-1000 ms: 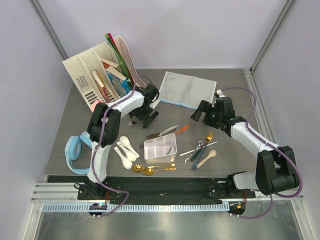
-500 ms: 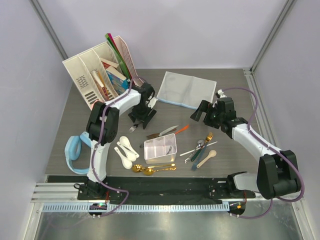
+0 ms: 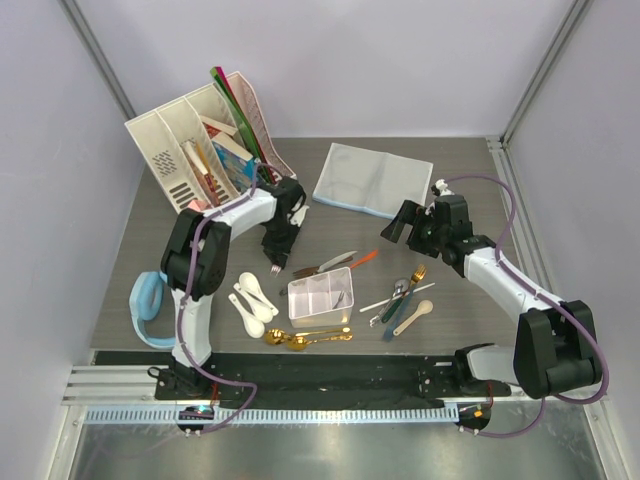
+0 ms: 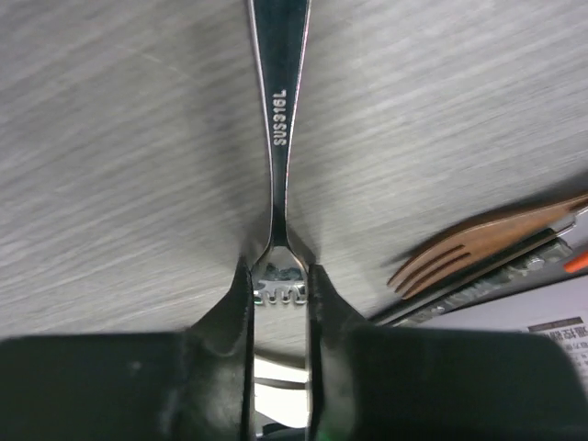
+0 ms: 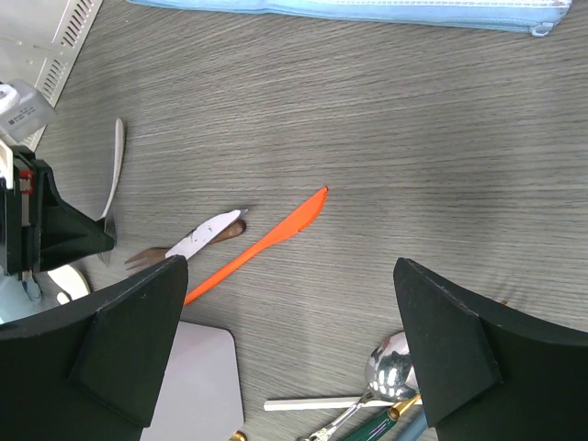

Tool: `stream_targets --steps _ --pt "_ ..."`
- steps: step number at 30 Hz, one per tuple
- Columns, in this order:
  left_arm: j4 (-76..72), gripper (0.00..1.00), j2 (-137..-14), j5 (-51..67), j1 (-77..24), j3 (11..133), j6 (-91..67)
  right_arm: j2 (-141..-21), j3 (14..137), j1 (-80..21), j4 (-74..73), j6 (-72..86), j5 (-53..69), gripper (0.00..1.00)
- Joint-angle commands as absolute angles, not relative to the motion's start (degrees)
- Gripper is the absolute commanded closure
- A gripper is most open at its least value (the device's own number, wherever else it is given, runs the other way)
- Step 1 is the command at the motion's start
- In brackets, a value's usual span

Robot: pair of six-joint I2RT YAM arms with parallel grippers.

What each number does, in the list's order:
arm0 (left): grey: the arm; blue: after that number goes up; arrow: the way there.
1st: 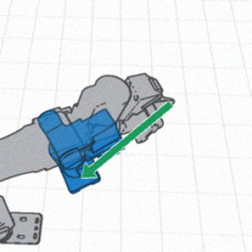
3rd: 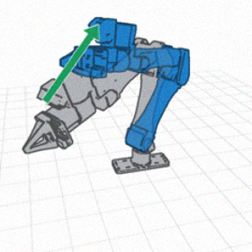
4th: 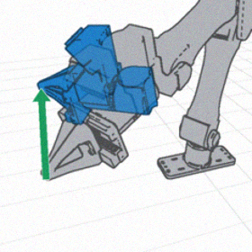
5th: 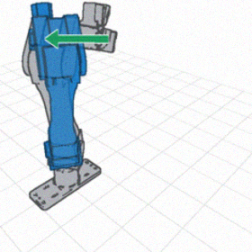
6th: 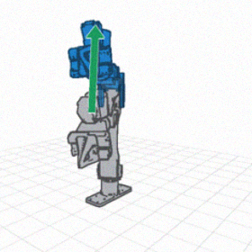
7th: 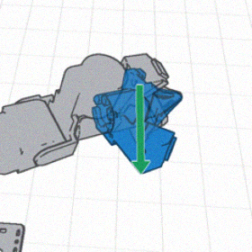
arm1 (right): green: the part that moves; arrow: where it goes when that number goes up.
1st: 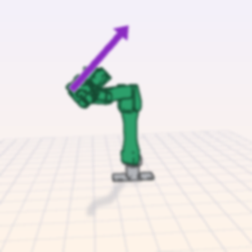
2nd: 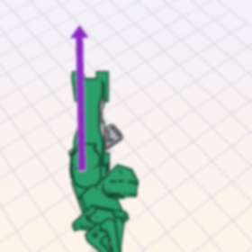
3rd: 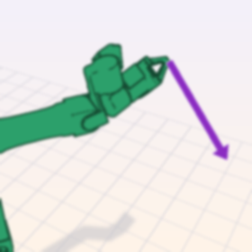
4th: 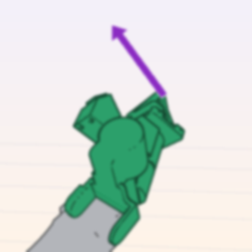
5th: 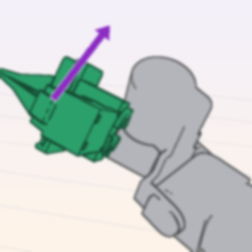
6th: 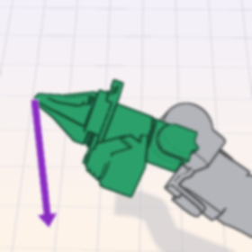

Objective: Sort the eating utensils into containers
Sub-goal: Pick up the fork at the center of the board.

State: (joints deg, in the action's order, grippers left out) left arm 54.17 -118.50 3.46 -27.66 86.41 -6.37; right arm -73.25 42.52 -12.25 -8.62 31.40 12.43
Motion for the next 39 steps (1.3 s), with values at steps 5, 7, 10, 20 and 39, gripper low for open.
stream_targets --steps 5,7,10,20,39 --pt "49.3 1.0 -120.23 3.19 -28.92 82.79 -13.53 -72.33 42.71 -12.3 -7.47 31.47 13.36 0.0" --pt "49.48 1.0 -118.66 0.45 -29.62 82.71 -14.32 -72.25 42.71 -12.3 -7.65 31.46 13.19 0.0" --pt "50.8 1.0 -115.77 -7.72 -30.76 82.27 -15.46 -72.33 42.45 -12.3 -7.82 31.11 12.57 0.0" --pt "57.04 1.0 -110.4 -25.48 -36.91 81.57 -15.29 -74.88 42.72 -12.22 -6.86 32.08 13.62 0.0" --pt "58.01 1.0 -88.34 -53.07 -54.75 72.43 -8.18 -78.4 39.99 -12.3 -3.34 33.57 13.71 0.0"
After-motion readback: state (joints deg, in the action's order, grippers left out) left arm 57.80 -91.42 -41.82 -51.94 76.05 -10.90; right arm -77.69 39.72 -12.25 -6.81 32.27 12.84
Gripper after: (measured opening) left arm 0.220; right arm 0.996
